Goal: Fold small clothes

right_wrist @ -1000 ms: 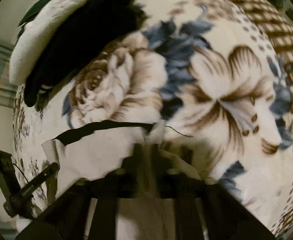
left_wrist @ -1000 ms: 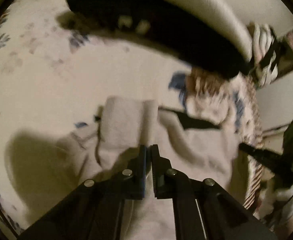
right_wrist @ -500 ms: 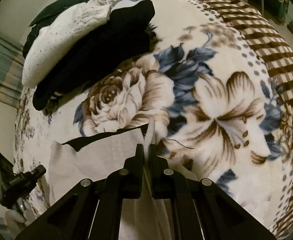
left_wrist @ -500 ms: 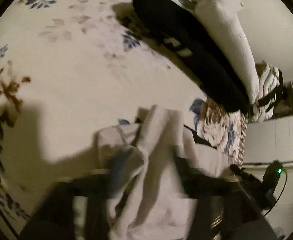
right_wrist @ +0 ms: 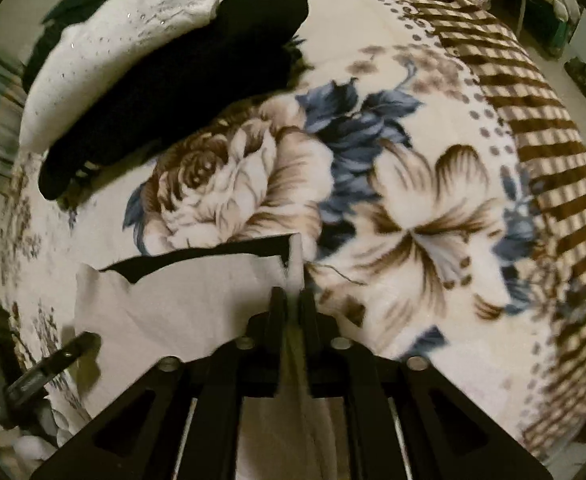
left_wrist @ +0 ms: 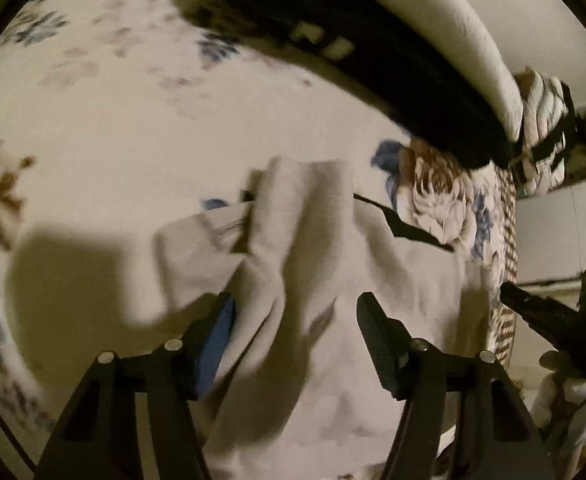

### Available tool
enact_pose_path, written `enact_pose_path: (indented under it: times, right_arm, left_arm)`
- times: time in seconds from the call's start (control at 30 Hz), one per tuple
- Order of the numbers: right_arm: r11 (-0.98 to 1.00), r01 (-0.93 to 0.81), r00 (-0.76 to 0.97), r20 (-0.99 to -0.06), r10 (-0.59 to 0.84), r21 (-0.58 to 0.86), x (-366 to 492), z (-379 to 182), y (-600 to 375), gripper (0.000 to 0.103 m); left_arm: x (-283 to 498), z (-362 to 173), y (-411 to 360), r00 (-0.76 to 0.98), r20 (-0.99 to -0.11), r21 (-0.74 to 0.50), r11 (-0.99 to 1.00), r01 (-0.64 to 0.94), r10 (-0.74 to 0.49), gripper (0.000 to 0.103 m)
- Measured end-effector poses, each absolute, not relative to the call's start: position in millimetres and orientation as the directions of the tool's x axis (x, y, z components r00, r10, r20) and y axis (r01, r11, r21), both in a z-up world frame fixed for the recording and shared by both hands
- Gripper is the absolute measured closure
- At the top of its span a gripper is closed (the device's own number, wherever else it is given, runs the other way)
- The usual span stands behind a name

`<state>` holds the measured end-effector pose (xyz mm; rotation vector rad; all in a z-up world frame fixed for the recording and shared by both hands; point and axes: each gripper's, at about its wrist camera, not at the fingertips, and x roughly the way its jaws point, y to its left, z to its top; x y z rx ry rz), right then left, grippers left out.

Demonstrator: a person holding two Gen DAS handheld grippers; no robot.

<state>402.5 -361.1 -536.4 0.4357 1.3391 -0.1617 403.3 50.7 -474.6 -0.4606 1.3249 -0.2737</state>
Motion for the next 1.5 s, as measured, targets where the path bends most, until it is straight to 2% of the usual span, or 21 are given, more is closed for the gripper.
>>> enact_pose_path:
  times: [0.03,0.07,0.13,0.23,0.4,0.43,0.47,0.5,0.9,0.97,1.0,1.03,1.1,1.17,1.3,1.37,1.4,1.5]
  right_arm:
    - [0.902,0.360,0.247,-0.956,0.156,0.240,404,-528,-357,0.063]
    - [0.884,0.356,0.283,-0.937,0.207,0.303,406,-519,-352,0.053]
    - [0.829,0.341,0.307,-0.886,0.347,0.443,414,-513,-327,0.053]
    - [0.736,0.329,0.241,-0.806,0.540,0.592,440,-536,-274,0.053]
    - [0.688,0.368,0.112,-0.764,0.635,0.626,474,-597,-203,0.053]
    - [0.697,0.370,0.093,-0.771,0.630,0.614,477,-607,-194,0.057]
    - [0.702,0.372,0.093,-0.778,0.622,0.607,477,-613,-189,0.084]
    - [0.707,0.368,0.104,-0.782,0.615,0.605,476,-614,-186,0.099]
    - [0.723,0.265,0.235,-0.770,0.593,0.638,462,-537,-193,0.100]
    - [0.727,0.249,0.236,-0.768,0.595,0.639,464,-532,-190,0.100]
    - [0.726,0.247,0.238,-0.767,0.596,0.641,465,-531,-190,0.100]
    - [0.724,0.246,0.236,-0.764,0.600,0.645,466,-530,-190,0.100]
    - [0.722,0.246,0.240,-0.762,0.602,0.647,467,-529,-190,0.100]
    - [0.706,0.252,0.242,-0.750,0.615,0.661,469,-530,-191,0.100]
    - [0.701,0.249,0.233,-0.744,0.627,0.669,479,-532,-186,0.100]
    - [0.699,0.240,0.220,-0.739,0.636,0.673,486,-534,-175,0.100]
    - [0.697,0.237,0.211,-0.737,0.643,0.676,488,-536,-170,0.100]
    - [0.714,0.224,0.170,-0.748,0.642,0.664,498,-549,-148,0.100]
  left_arm:
    - [399,-470,58,0.250,-0.868,-0.460,0.884,-0.078,-0.430,0.042]
    - [396,-466,61,0.263,-0.870,-0.450,0.889,-0.083,-0.416,0.042]
    - [390,-460,70,0.291,-0.881,-0.415,0.905,-0.095,-0.374,0.041]
    - [389,-465,81,0.282,-0.897,-0.381,0.919,-0.102,-0.340,0.041]
    - [393,-479,85,0.258,-0.878,-0.438,0.894,-0.094,-0.403,0.041]
    - [394,-480,83,0.254,-0.871,-0.453,0.888,-0.081,-0.422,0.041]
    - [395,-481,82,0.249,-0.858,-0.478,0.876,-0.063,-0.450,0.041]
    - [396,-483,79,0.242,-0.849,-0.494,0.868,-0.050,-0.469,0.041]
    - [413,-501,53,0.159,-0.739,-0.655,0.753,0.063,-0.655,0.041]
    - [415,-502,51,0.164,-0.687,-0.707,0.704,0.074,-0.707,0.055]
    - [415,-501,50,0.163,-0.664,-0.728,0.681,0.083,-0.730,0.076]
    - [416,-500,50,0.165,-0.624,-0.762,0.642,0.091,-0.764,0.087]
    - [413,-498,53,0.175,-0.508,-0.845,0.527,0.091,-0.844,0.087]
    - [411,-504,61,0.179,-0.468,-0.875,0.482,0.043,-0.866,0.087]
    - [398,-509,91,0.221,-0.492,-0.868,0.493,-0.057,-0.842,0.081]
    - [389,-511,111,0.243,-0.542,-0.840,0.527,-0.131,-0.804,0.059]
    - [384,-511,119,0.253,-0.569,-0.823,0.545,-0.161,-0.783,0.041]
    - [373,-508,140,0.292,-0.612,-0.791,0.566,-0.232,-0.735,0.041]
